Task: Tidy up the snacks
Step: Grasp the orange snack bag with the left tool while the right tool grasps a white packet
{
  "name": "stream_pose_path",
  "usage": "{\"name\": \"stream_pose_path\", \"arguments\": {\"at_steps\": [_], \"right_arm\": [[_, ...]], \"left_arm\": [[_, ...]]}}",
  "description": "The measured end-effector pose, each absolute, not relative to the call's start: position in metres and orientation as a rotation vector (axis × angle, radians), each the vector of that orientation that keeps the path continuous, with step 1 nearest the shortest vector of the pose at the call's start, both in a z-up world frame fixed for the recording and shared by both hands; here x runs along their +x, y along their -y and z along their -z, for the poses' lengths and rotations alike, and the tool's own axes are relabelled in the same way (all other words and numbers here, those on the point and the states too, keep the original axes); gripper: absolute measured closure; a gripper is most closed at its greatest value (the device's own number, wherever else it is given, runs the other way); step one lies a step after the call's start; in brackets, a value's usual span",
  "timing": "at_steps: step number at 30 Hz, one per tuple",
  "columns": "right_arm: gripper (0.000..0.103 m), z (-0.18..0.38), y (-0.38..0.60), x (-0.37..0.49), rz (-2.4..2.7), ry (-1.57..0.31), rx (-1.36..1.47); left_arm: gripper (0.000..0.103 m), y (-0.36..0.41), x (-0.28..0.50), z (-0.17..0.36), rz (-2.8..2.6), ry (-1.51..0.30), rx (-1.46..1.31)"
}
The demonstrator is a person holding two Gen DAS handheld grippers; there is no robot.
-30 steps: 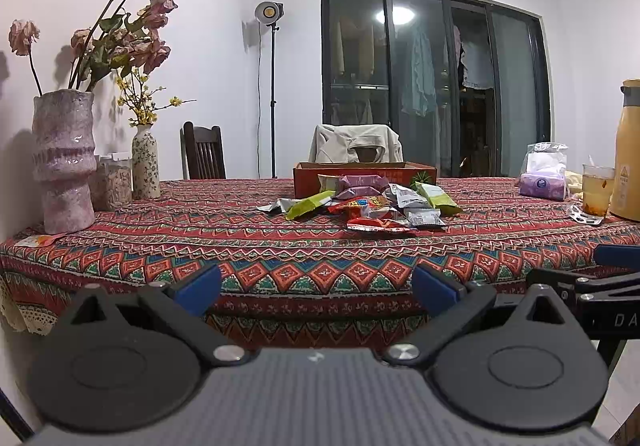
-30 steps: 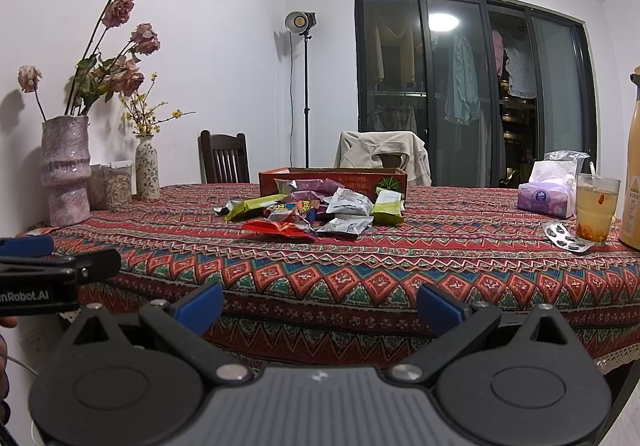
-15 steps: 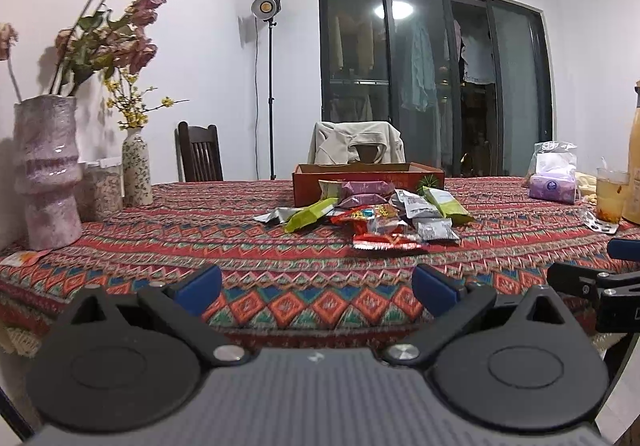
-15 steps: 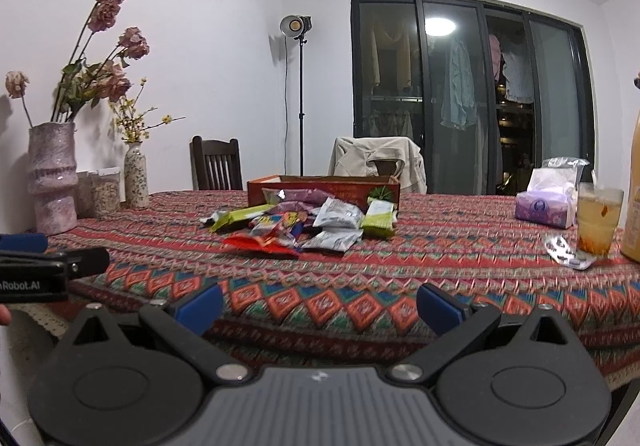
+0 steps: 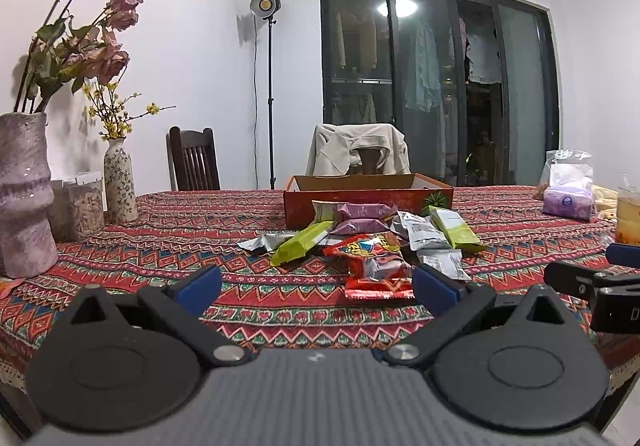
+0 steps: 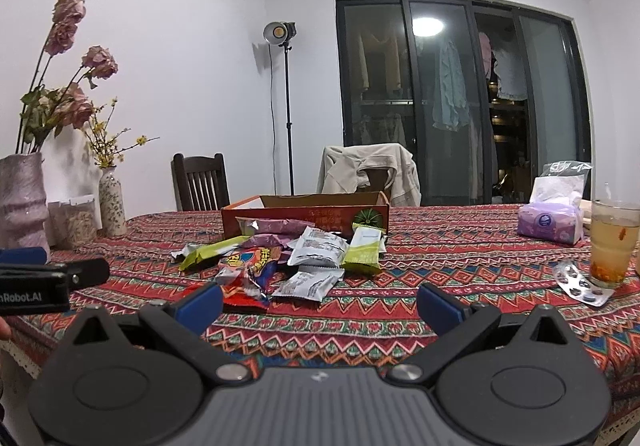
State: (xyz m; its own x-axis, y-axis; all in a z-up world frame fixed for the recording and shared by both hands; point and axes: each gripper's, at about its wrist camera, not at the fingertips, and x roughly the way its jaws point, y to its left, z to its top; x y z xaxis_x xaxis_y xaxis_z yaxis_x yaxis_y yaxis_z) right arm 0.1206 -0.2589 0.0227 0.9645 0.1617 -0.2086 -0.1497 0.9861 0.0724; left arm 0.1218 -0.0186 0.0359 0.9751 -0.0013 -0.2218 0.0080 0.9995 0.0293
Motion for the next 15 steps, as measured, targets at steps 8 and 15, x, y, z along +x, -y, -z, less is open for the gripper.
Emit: {"name": "stream_pose_path", "arguments": {"at_steps": [8,15], "right_arm": [[0.0,-0.024,0.264,0.155,-0.168,-0.244,0.073],[0.0,-0.02,0.279,0.19,-0.148,-0.306,0.1]], "left_arm": [[0.0,0.037,0.169,-0.034,0.014,-0.296,0.041],[0.0,0.059,0.234,-0.028,0.043,-0.392,0.034]]}}
